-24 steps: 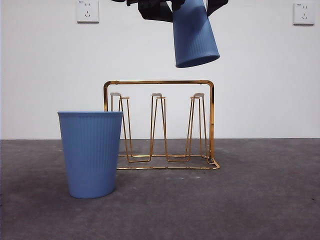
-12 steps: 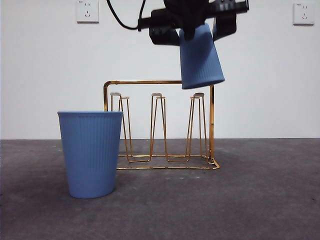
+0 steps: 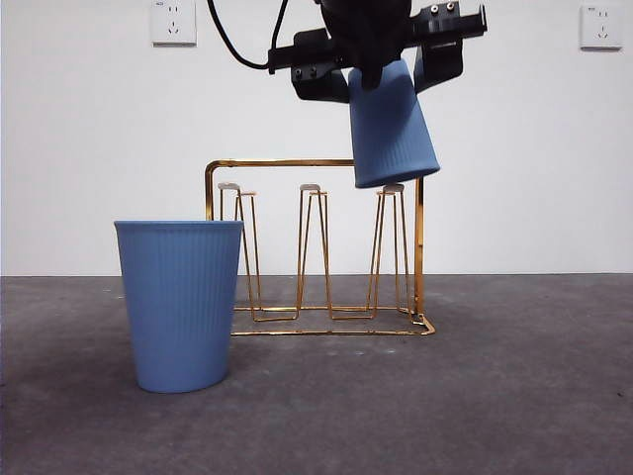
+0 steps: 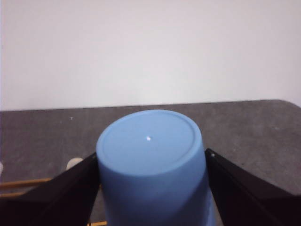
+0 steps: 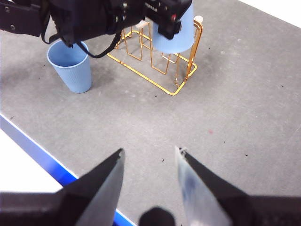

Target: Pick up cup 1,put cup 1 in the cup rack,pick up cup 2,put cup 2 in the cup rack

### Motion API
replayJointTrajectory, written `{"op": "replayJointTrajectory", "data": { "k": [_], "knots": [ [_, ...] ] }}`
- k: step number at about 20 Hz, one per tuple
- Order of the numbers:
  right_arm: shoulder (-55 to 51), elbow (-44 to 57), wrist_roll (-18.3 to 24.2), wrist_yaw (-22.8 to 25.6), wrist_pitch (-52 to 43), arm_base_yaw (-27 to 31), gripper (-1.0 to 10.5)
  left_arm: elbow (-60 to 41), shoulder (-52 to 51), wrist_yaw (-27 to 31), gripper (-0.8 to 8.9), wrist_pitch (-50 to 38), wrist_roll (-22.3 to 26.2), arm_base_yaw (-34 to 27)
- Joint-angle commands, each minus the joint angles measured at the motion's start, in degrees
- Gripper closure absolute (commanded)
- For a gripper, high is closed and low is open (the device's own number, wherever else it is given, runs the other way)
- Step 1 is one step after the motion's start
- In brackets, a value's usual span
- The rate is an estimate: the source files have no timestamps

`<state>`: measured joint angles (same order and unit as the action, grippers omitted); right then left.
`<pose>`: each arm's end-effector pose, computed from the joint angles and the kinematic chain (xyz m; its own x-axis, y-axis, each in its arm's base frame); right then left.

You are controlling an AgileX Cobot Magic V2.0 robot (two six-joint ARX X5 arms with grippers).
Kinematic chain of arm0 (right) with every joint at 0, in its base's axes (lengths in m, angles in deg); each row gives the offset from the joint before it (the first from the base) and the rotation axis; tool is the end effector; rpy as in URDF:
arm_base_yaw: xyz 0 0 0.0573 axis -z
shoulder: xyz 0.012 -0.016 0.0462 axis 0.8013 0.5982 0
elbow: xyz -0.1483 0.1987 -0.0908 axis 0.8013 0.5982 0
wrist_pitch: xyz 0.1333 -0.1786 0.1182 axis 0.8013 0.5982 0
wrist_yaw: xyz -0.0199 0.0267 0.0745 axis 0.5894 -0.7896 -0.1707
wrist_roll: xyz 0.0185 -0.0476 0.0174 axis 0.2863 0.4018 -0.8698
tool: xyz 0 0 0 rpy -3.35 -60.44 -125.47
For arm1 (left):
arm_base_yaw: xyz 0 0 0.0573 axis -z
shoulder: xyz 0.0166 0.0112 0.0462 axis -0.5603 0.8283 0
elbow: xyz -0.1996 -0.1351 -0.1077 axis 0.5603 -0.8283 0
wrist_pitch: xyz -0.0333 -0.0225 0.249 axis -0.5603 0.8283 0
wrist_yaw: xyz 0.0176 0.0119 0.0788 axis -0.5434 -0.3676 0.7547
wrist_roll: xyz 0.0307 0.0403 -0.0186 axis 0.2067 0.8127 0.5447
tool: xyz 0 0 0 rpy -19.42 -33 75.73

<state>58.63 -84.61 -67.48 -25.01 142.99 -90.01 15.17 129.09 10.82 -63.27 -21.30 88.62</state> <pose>0.0324 0.0223 0.4139 0.6718 0.4362 -0.5987 -0.6082 0.7861 -0.1098 0.2598 -0.3298 0.2795 0.9794 -0.1629 -0.1192 0.1459 0.9795 -0.1390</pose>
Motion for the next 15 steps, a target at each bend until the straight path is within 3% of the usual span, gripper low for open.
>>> {"op": "replayJointTrajectory", "data": {
  "k": [1,15],
  "knots": [
    [-0.17,0.17,0.42,-0.26,-0.61,-0.11,7.6,0.20,1.95,-0.11,8.19,-0.11,-1.79,-0.09],
    [-0.17,0.17,0.42,-0.63,-0.57,-0.11,7.6,0.20,7.65,-1.62,8.19,1.79,-5.49,-0.09]
  ]
}}
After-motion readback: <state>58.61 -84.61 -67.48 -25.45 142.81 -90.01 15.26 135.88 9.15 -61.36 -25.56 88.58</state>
